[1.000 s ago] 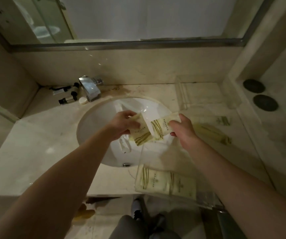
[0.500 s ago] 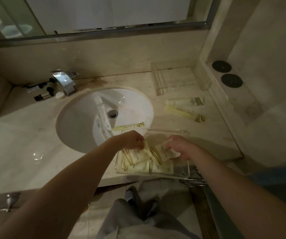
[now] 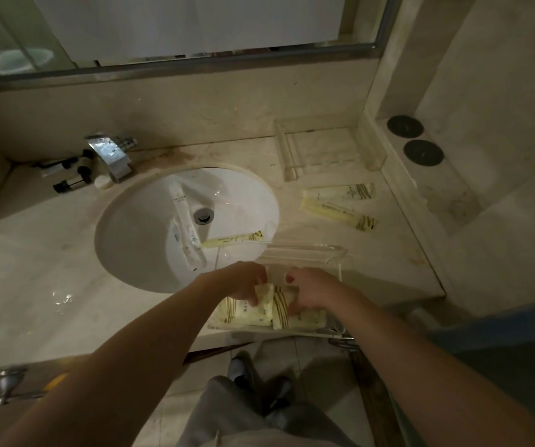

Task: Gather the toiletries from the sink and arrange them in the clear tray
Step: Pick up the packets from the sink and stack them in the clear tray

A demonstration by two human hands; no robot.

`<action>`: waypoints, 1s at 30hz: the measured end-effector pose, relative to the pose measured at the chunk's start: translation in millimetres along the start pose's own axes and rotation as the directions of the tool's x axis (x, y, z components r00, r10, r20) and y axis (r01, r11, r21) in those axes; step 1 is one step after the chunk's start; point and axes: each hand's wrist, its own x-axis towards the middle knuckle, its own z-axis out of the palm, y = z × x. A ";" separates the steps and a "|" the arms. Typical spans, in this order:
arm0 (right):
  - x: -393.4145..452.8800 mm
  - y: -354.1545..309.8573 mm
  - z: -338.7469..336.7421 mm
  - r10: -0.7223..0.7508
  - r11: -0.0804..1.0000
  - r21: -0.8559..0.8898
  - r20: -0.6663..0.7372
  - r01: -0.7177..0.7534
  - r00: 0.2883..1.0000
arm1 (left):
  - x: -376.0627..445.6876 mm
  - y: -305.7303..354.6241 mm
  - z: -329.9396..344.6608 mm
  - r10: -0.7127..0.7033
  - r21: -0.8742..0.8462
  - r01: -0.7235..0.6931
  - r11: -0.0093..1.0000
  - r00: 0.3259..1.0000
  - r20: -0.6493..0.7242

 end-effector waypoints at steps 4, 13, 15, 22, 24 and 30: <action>5.2 -1.2 7.1 -0.033 0.986 -0.163 0.028 0.038 0.999 | 0.3 -2.6 1.3 -0.001 0.015 0.001 1.000 1.000 0.008; 2.2 0.1 -5.1 -0.108 0.919 -0.384 -0.037 0.085 0.993 | -2.3 -6.2 -0.2 0.021 -0.015 -0.022 1.000 0.999 -0.042; 2.8 -1.6 -2.9 -0.112 0.952 -0.286 0.007 0.109 0.994 | -1.2 -6.5 -0.7 0.035 -0.004 -0.035 0.999 0.996 -0.079; 0.9 -2.0 15.3 -0.180 0.968 -0.182 -0.025 0.173 0.983 | 2.9 -7.2 11.1 0.022 0.070 -0.016 0.997 0.995 -0.092; 1.4 1.5 18.1 -0.182 0.974 -0.146 -0.062 0.171 0.981 | 3.4 -6.9 12.3 0.014 0.067 -0.007 0.998 0.995 -0.100; 0.6 4.6 17.1 -0.140 0.987 -0.097 -0.084 0.131 0.987 | 6.0 -6.8 10.7 0.013 0.093 -0.004 0.996 0.996 -0.093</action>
